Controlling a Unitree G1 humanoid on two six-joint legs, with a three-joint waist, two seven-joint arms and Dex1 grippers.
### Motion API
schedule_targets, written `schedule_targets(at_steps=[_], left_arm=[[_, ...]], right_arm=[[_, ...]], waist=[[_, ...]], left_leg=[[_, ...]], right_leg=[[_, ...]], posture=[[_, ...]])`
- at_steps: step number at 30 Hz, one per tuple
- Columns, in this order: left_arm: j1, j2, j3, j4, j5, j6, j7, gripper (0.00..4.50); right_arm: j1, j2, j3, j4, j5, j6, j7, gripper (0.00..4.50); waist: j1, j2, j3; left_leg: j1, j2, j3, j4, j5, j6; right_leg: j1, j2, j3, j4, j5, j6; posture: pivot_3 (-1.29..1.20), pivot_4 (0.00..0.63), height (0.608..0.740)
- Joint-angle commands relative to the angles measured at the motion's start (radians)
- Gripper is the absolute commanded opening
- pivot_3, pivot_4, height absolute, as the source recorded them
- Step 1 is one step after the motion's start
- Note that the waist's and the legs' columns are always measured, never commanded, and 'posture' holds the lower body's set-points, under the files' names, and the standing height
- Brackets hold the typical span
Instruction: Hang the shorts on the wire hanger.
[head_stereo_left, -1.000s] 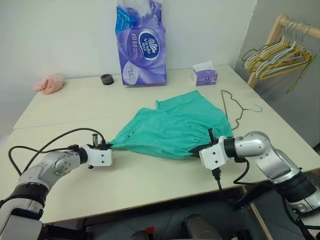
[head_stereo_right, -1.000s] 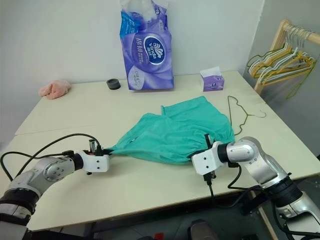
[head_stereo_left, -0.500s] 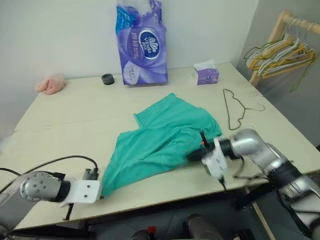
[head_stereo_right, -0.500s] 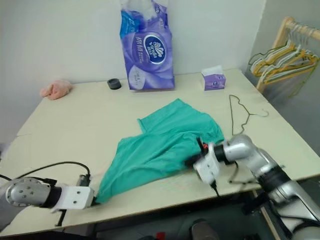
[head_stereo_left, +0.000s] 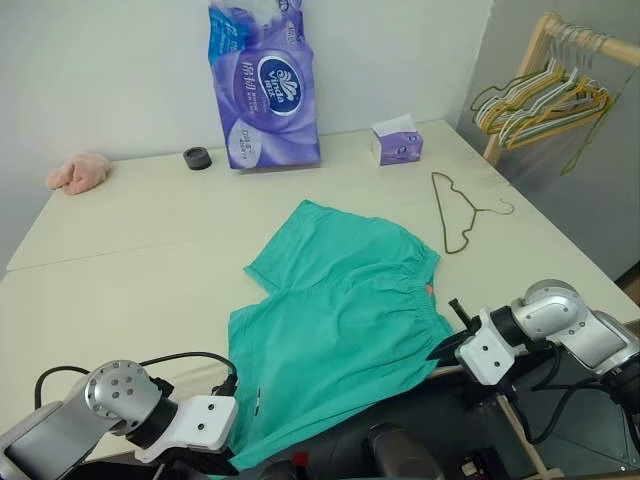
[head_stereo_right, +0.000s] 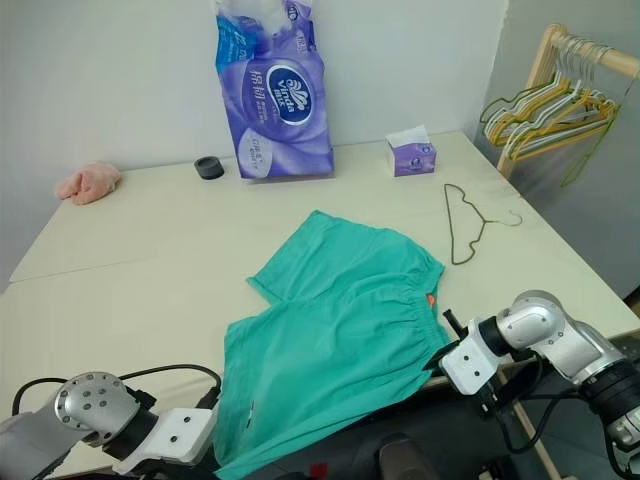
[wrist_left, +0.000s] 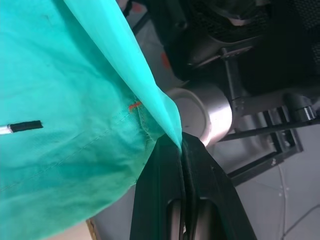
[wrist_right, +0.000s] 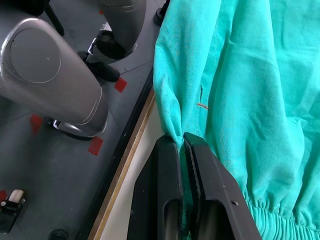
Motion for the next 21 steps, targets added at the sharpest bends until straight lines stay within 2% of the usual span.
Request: schedule_targets(at_steps=[1, 9, 10, 14, 16, 19, 21], left_arm=[[0.005, -0.009, 0.003, -0.020, -0.021, 0.022, -0.020, 0.04], [0.077, -0.051, 0.038, -0.079, -0.106, 0.097, 0.010, 0.04], [0.079, -0.053, 0.042, -0.086, -0.115, 0.109, 0.012, 0.43], [0.092, -0.054, 0.074, -0.115, -0.179, 0.182, 0.013, 1.50], [0.091, -0.061, 0.094, -0.115, -0.198, 0.200, 0.019, 2.16], [0.063, -0.098, 0.142, -0.104, -0.259, 0.248, 0.049, 3.09], [0.030, -0.137, 0.180, -0.099, -0.319, 0.297, 0.081, 3.73]], right_arm=[[-0.012, 0.007, -0.039, -0.020, -0.007, 0.005, 0.006, 0.00], [-0.015, -0.001, -0.039, -0.062, 0.023, 0.058, 0.055, 0.00], [-0.013, -0.001, -0.043, -0.068, 0.027, 0.064, 0.060, 0.58], [-0.002, -0.021, -0.047, -0.115, 0.063, 0.126, 0.116, 1.80], [0.007, -0.034, -0.056, -0.164, 0.110, 0.189, 0.148, 2.57], [0.000, -0.022, -0.098, -0.241, 0.218, 0.352, 0.150, 3.60], [-0.022, 0.009, -0.152, -0.263, 0.314, 0.508, 0.102, 4.35]], waist=[[-0.005, 0.000, 0.000], [-0.005, 0.000, 0.000], [-0.005, 0.000, 0.000], [-0.005, 0.000, 0.000], [-0.005, 0.000, 0.000], [-0.005, 0.000, 0.000], [-0.005, 0.000, 0.000]], left_leg=[[0.000, 0.000, 0.000, 0.000, 0.000, 0.000], [0.000, 0.000, 0.000, 0.000, 0.000, 0.000], [0.000, 0.000, 0.000, 0.000, 0.000, 0.000], [0.000, 0.000, -0.001, 0.001, 0.000, 0.000], [0.000, 0.000, -0.001, 0.001, 0.000, 0.000], [0.000, 0.000, -0.001, 0.001, 0.000, 0.000], [0.000, 0.000, -0.001, 0.001, 0.000, 0.000]], right_leg=[[0.000, 0.000, 0.000, 0.000, 0.000, 0.000], [0.000, 0.000, 0.000, 0.000, 0.000, 0.000], [0.000, 0.000, 0.000, 0.000, 0.000, 0.000], [0.000, 0.000, 0.000, 0.000, 0.000, 0.000], [0.000, 0.000, 0.000, 0.000, 0.000, 0.000], [0.000, 0.000, -0.001, 0.000, 0.000, 0.000], [0.000, 0.000, -0.001, 0.000, 0.000, 0.000]], posture=[[-0.34, 0.056, 0.740], [-0.33, 0.047, 0.740], [-0.32, 0.044, 0.740], [-0.32, 0.044, 0.740], [-0.32, 0.041, 0.740], [-0.32, 0.042, 0.740], [-0.32, 0.042, 0.740]])
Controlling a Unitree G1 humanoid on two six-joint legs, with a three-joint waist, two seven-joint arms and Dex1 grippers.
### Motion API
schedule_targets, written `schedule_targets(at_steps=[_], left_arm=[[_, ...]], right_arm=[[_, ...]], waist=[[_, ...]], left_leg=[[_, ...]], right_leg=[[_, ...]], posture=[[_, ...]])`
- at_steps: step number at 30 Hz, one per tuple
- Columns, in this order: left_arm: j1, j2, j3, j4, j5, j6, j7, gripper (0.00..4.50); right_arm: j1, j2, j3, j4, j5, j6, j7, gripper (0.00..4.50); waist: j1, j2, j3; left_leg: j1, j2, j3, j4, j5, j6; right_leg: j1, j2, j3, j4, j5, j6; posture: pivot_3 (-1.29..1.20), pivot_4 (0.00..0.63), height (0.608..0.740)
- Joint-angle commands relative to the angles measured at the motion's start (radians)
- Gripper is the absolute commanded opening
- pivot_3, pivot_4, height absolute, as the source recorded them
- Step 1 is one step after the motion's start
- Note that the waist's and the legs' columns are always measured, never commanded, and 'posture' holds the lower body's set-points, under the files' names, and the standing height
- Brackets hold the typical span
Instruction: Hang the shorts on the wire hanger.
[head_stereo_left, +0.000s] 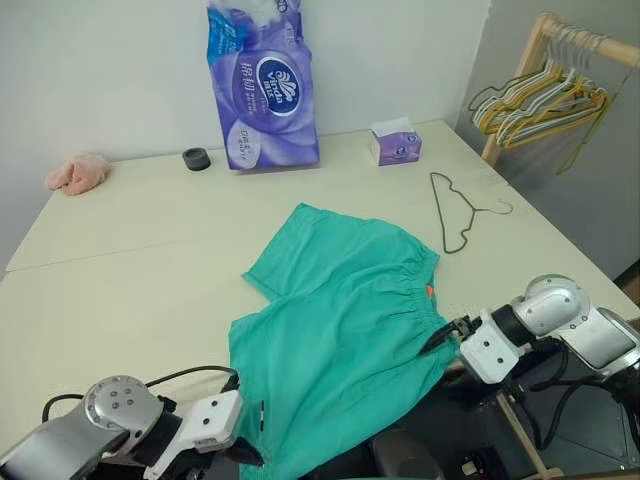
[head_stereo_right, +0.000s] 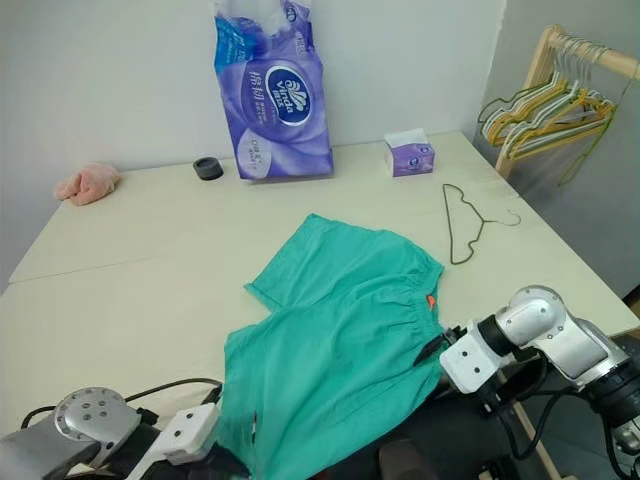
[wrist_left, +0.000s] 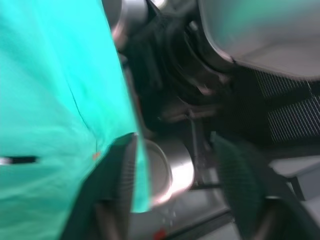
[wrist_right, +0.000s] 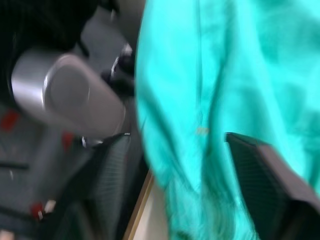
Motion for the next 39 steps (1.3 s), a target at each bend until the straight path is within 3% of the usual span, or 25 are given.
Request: schedule_targets(at_steps=[1, 3, 9, 16, 20, 28, 32, 37, 39], left_arm=[[-0.054, -0.054, 0.082, -0.008, -0.104, 0.073, 0.051, 4.05], [-0.095, -0.110, 0.109, 0.004, -0.139, 0.100, 0.102, 4.49], [-0.303, -0.337, 0.212, 0.119, -0.194, 0.164, 0.353, 4.49], [-0.429, -0.341, 0.216, 0.197, -0.175, 0.213, 0.372, 4.49], [-0.514, -0.329, 0.153, 0.232, -0.120, 0.212, 0.353, 4.49], [-0.653, -0.346, 0.084, 0.265, -0.108, 0.213, 0.278, 4.49], [-0.663, -0.352, 0.074, 0.262, -0.103, 0.208, 0.264, 4.49], [-0.661, -0.362, 0.071, 0.257, -0.089, 0.199, 0.259, 4.49], [-0.662, -0.366, 0.070, 0.260, -0.084, 0.194, 0.258, 4.50]], right_arm=[[-0.043, 0.052, -0.121, -0.062, 0.182, 0.253, -0.074, 4.50], [-0.063, 0.095, -0.196, -0.051, 0.275, 0.404, -0.153, 4.50], [-0.154, 0.264, -0.443, 0.154, 0.328, 0.638, -0.524, 4.50], [-0.206, 0.380, -0.512, 0.333, 0.190, 0.771, -0.880, 4.50], [-0.351, 0.441, -0.506, 0.627, 0.054, 0.750, -1.097, 4.50], [-0.609, 0.505, -0.458, 1.234, -0.108, 0.541, -1.149, 4.50], [-0.655, 0.517, -0.451, 1.366, -0.162, 0.494, -1.206, 4.50], [-0.662, 0.522, -0.429, 1.423, -0.216, 0.502, -1.177, 4.50], [-0.664, 0.526, -0.427, 1.432, -0.226, 0.523, -1.144, 4.12]], waist=[[0.000, -0.001, 0.000], [0.001, -0.001, 0.000], [0.012, -0.002, -0.002], [0.018, -0.003, -0.003], [0.001, -0.003, -0.003], [-0.030, -0.003, -0.003], [-0.041, -0.003, -0.003], [-0.049, -0.003, -0.003], [-0.050, -0.003, -0.003]], left_leg=[[0.000, 0.000, 0.000, 0.000, 0.000, 0.000], [-0.001, 0.000, -0.001, 0.000, 0.000, 0.000], [-0.004, -0.001, -0.002, 0.003, 0.000, 0.000], [-0.006, -0.002, -0.001, 0.002, 0.000, 0.000], [-0.006, -0.003, 0.001, 0.003, 0.000, -0.001], [-0.006, -0.003, 0.000, 0.001, 0.000, -0.001], [-0.006, -0.003, 0.000, 0.001, 0.000, -0.001], [-0.005, -0.003, 0.000, 0.002, 0.000, -0.001], [-0.005, -0.003, 0.000, 0.002, 0.000, -0.001]], right_leg=[[0.000, 0.000, 0.000, 0.000, 0.000, 0.000], [0.000, 0.000, 0.000, 0.000, 0.000, 0.000], [-0.001, 0.000, -0.001, 0.000, 0.002, 0.001], [-0.003, 0.000, 0.001, 0.000, 0.006, -0.001], [-0.003, 0.000, 0.003, 0.001, 0.006, -0.001], [-0.002, 0.000, 0.001, 0.000, 0.006, -0.001], [-0.003, -0.001, 0.002, 0.000, 0.006, -0.001], [-0.001, 0.000, 0.002, 0.001, 0.006, -0.001], [-0.001, 0.000, 0.002, 0.000, 0.006, -0.001]], posture=[[-0.31, 0.042, 0.740], [-0.31, 0.044, 0.740], [-0.30, 0.046, 0.740], [-0.31, 0.051, 0.740], [-0.31, 0.053, 0.740], [-0.30, 0.057, 0.740], [-0.29, 0.058, 0.740], [-0.28, 0.057, 0.740], [-0.29, 0.056, 0.740]])
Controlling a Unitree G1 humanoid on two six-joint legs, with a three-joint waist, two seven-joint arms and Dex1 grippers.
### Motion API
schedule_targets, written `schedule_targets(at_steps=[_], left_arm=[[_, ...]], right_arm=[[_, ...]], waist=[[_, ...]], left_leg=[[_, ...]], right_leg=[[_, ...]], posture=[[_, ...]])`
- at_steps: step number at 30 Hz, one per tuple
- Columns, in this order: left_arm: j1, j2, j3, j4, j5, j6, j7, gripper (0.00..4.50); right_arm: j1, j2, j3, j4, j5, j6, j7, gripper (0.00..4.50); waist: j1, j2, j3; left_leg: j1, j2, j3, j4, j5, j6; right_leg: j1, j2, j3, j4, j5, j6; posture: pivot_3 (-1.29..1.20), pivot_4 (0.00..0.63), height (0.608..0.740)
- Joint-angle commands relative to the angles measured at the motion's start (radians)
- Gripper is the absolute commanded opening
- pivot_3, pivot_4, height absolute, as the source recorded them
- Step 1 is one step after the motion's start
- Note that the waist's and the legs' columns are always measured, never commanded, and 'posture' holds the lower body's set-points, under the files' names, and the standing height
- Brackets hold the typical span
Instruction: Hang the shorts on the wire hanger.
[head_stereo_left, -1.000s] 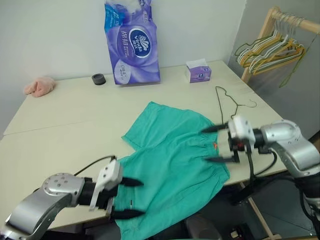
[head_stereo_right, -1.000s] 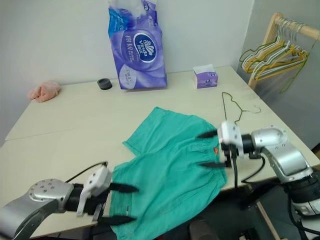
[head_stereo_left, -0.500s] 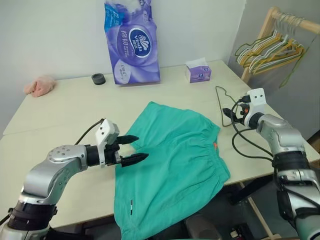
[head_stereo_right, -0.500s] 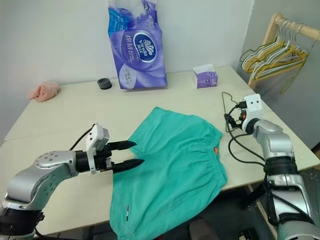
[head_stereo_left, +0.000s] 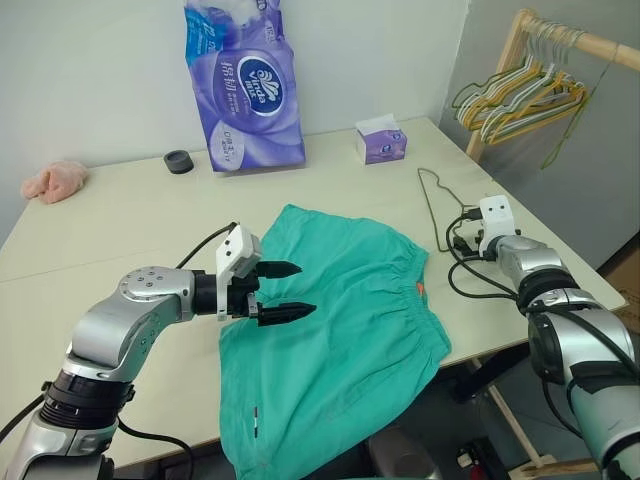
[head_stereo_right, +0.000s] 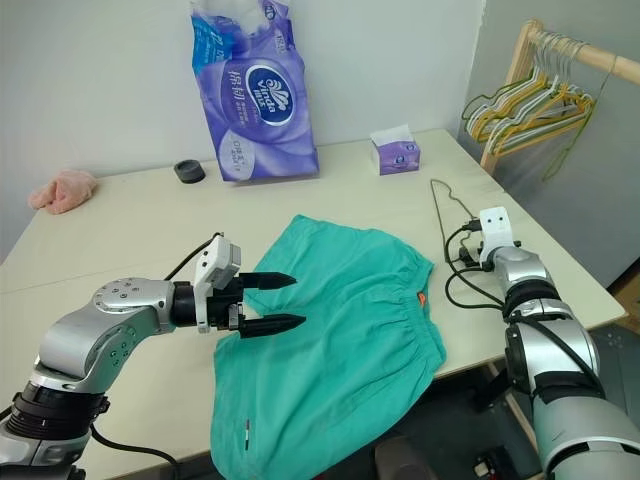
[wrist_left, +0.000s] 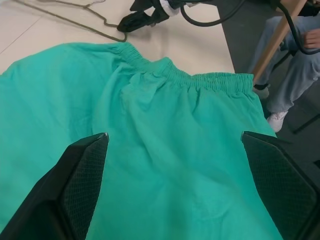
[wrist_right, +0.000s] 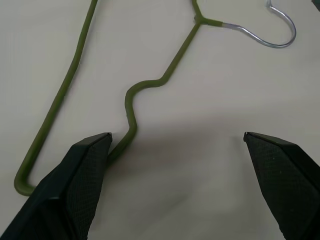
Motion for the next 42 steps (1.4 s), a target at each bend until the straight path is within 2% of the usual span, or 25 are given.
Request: schedule_targets(at_steps=[1, 6, 12, 23, 27, 31, 35, 38, 42], left_arm=[[-0.019, -0.005, 0.008, -0.009, 0.013, -0.029, -0.008, 4.50], [-0.014, -0.013, -0.008, 0.001, 0.042, -0.059, -0.016, 4.50], [-0.005, -0.024, -0.014, -0.006, 0.059, -0.073, -0.020, 4.50], [-0.003, -0.046, -0.029, 0.004, 0.072, -0.091, -0.040, 4.50], [-0.003, -0.053, -0.043, 0.005, 0.073, -0.097, -0.051, 4.50], [-0.001, -0.064, -0.048, -0.005, 0.071, -0.095, -0.053, 4.50], [-0.006, -0.079, -0.045, -0.016, 0.059, -0.086, -0.048, 4.50], [-0.014, -0.089, -0.041, -0.026, 0.052, -0.077, -0.040, 4.50], [-0.019, -0.099, -0.041, -0.038, 0.057, -0.069, -0.027, 4.50]], right_arm=[[-0.022, 0.004, 0.002, 0.020, -0.029, 0.024, 0.044, 3.88], [-0.017, -0.011, 0.056, 0.029, -0.101, 0.041, 0.112, 2.13], [0.046, -0.089, 0.098, 0.031, -0.151, 0.070, 0.227, 0.07], [0.152, -0.222, 0.091, -0.099, -0.133, 0.159, 0.491, 0.03], [0.277, -0.294, 0.112, -0.296, -0.127, 0.226, 0.630, 0.03], [0.364, -0.337, 0.096, -0.478, -0.101, 0.289, 0.668, 0.03], [0.373, -0.336, 0.030, -0.578, -0.058, 0.304, 0.613, 0.03], [0.348, -0.319, -0.027, -0.609, -0.019, 0.332, 0.559, 0.64], [0.322, -0.311, -0.082, -0.640, 0.021, 0.358, 0.495, 1.99]], waist=[[-0.001, 0.000, 0.000], [0.000, 0.000, -0.001], [0.024, -0.003, -0.004], [0.052, -0.005, -0.005], [0.058, -0.006, -0.006], [0.062, -0.006, -0.006], [0.059, -0.006, -0.006], [0.051, -0.005, -0.005], [0.046, -0.002, -0.003]], left_leg=[[0.000, 0.000, 0.000, 0.000, 0.000, 0.000], [0.000, 0.000, 0.000, 0.000, 0.000, 0.000], [0.000, -0.001, -0.002, 0.002, 0.000, 0.000], [-0.001, -0.003, -0.004, 0.008, 0.000, 0.000], [-0.002, -0.003, -0.005, 0.010, -0.001, 0.000], [-0.002, -0.003, -0.006, 0.012, -0.001, -0.001], [-0.002, -0.003, -0.006, 0.012, -0.001, -0.001], [-0.002, -0.003, -0.005, 0.012, -0.001, -0.001], [-0.003, -0.003, -0.003, 0.012, -0.001, -0.001]], right_leg=[[0.000, 0.000, 0.000, 0.000, 0.000, 0.000], [0.000, 0.000, -0.001, 0.000, 0.000, 0.000], [0.002, -0.001, -0.002, 0.000, 0.000, 0.000], [0.005, -0.003, -0.004, -0.001, 0.000, 0.001], [0.005, -0.003, -0.005, -0.001, 0.000, 0.001], [0.006, -0.003, -0.006, -0.001, -0.001, 0.003], [0.007, -0.003, -0.006, -0.001, -0.003, 0.006], [0.005, -0.003, -0.005, 0.000, -0.003, 0.006], [0.004, -0.003, -0.003, 0.000, -0.002, 0.004]], posture=[[-0.29, 0.056, 0.740], [-0.29, 0.053, 0.740], [-0.30, 0.049, 0.740], [-0.33, 0.061, 0.740], [-0.34, 0.064, 0.740], [-0.34, 0.064, 0.740], [-0.34, 0.064, 0.740], [-0.33, 0.062, 0.740], [-0.31, 0.061, 0.740]])
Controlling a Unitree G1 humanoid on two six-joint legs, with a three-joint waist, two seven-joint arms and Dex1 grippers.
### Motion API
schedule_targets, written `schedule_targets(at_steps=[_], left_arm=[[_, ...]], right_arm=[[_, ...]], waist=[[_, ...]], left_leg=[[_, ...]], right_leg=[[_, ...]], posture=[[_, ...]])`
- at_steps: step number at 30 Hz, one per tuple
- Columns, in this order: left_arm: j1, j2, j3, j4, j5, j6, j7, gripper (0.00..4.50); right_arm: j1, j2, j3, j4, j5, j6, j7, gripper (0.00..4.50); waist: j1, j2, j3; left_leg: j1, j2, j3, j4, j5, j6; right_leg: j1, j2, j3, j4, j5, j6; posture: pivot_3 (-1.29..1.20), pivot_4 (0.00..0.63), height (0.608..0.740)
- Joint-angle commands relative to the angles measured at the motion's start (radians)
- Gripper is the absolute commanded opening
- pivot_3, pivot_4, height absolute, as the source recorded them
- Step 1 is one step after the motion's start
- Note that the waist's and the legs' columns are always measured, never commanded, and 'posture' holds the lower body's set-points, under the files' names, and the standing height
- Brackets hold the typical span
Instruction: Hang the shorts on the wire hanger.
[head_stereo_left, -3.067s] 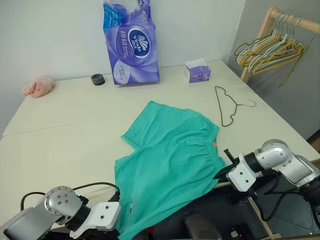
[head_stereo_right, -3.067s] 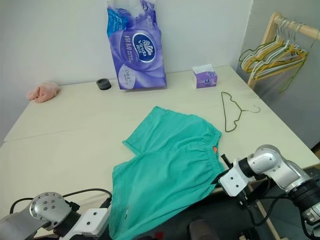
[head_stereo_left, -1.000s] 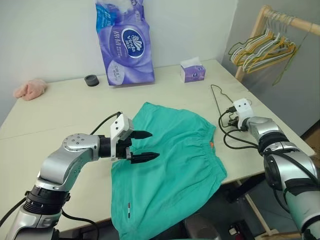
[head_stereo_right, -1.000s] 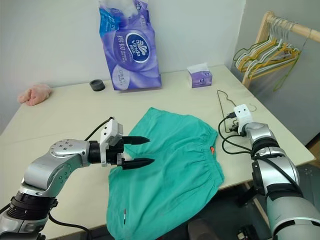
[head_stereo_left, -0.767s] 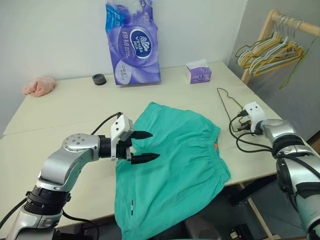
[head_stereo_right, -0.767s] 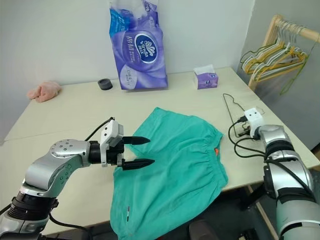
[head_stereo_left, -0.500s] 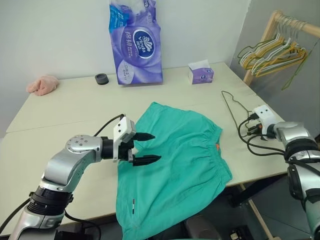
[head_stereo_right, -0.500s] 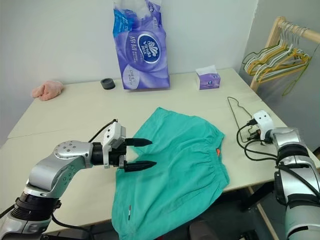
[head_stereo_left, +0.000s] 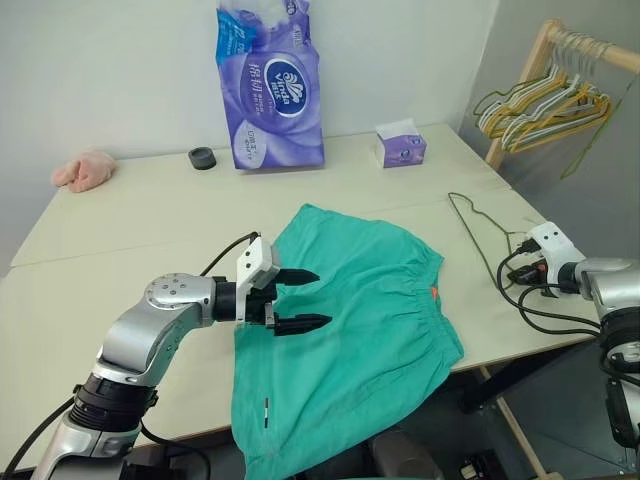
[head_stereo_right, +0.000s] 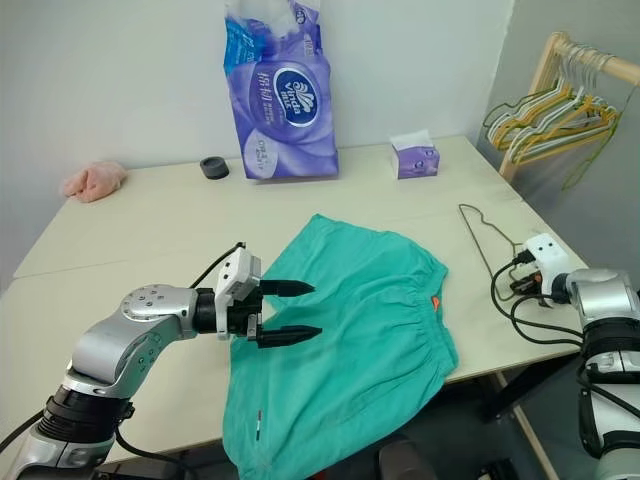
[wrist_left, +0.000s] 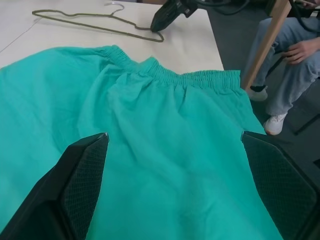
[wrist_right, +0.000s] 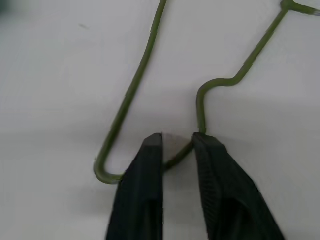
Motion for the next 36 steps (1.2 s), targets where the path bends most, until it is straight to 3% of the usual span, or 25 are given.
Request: schedule_targets(at_steps=[1, 7, 14, 19, 25, 29, 36], left_arm=[[-0.024, -0.008, 0.015, -0.038, -0.015, 0.005, 0.017, 4.50], [-0.053, -0.026, -0.002, -0.039, -0.008, 0.019, 0.030, 4.50], [-0.074, -0.028, -0.011, -0.034, -0.008, 0.025, 0.030, 4.50], [-0.072, -0.027, -0.008, -0.044, -0.010, 0.034, 0.035, 4.50], [-0.060, -0.027, -0.001, -0.064, -0.020, 0.044, 0.047, 4.50], [-0.051, -0.023, 0.003, -0.072, -0.025, 0.049, 0.048, 4.50], [-0.051, -0.026, -0.003, -0.075, -0.024, 0.050, 0.045, 4.50]], right_arm=[[-0.046, -0.003, -0.071, -0.059, 0.043, 0.018, -0.059, 2.38], [-0.148, 0.086, -0.079, 0.119, 0.027, -0.094, -0.229, 4.47], [-0.254, 0.147, -0.078, 0.430, 0.006, -0.235, -0.372, 4.47], [-0.277, 0.151, -0.094, 0.511, 0.016, -0.270, -0.417, 4.47], [-0.282, 0.149, -0.158, 0.501, 0.088, -0.260, -0.330, 4.47], [-0.245, 0.124, -0.104, 0.459, 0.054, -0.231, -0.230, 4.47], [-0.178, 0.104, -0.044, 0.357, -0.009, -0.385, -0.255, 4.47]], waist=[[0.000, 0.000, 0.000], [-0.017, 0.000, 0.000], [-0.028, 0.001, 0.001], [-0.028, 0.001, 0.001], [-0.028, 0.001, 0.001], [-0.027, 0.001, 0.001], [-0.026, 0.001, 0.001]], left_leg=[[0.000, 0.000, 0.000, 0.000, 0.000, 0.000], [0.000, 0.000, 0.001, 0.000, 0.000, 0.000], [0.000, -0.001, 0.002, -0.001, 0.000, 0.000], [0.000, -0.001, 0.003, -0.001, 0.000, 0.000], [0.000, -0.001, 0.003, -0.001, 0.000, 0.000], [0.000, -0.001, 0.003, -0.001, 0.000, 0.000], [0.000, -0.001, 0.003, -0.001, 0.000, 0.000]], right_leg=[[0.000, 0.000, 0.000, 0.000, 0.001, -0.001], [0.000, 0.001, 0.001, 0.000, 0.001, -0.001], [-0.001, 0.000, 0.002, 0.000, 0.001, -0.002], [0.000, 0.000, 0.002, 0.000, 0.002, -0.001], [0.000, 0.000, 0.003, 0.000, 0.002, -0.001], [0.000, 0.000, 0.002, 0.000, 0.001, -0.001], [0.000, 0.000, 0.003, 0.000, 0.001, -0.001]], posture=[[-0.31, 0.061, 0.740], [-0.32, 0.058, 0.740], [-0.31, 0.059, 0.740], [-0.31, 0.061, 0.740], [-0.30, 0.064, 0.740], [-0.30, 0.067, 0.740], [-0.31, 0.068, 0.740]])
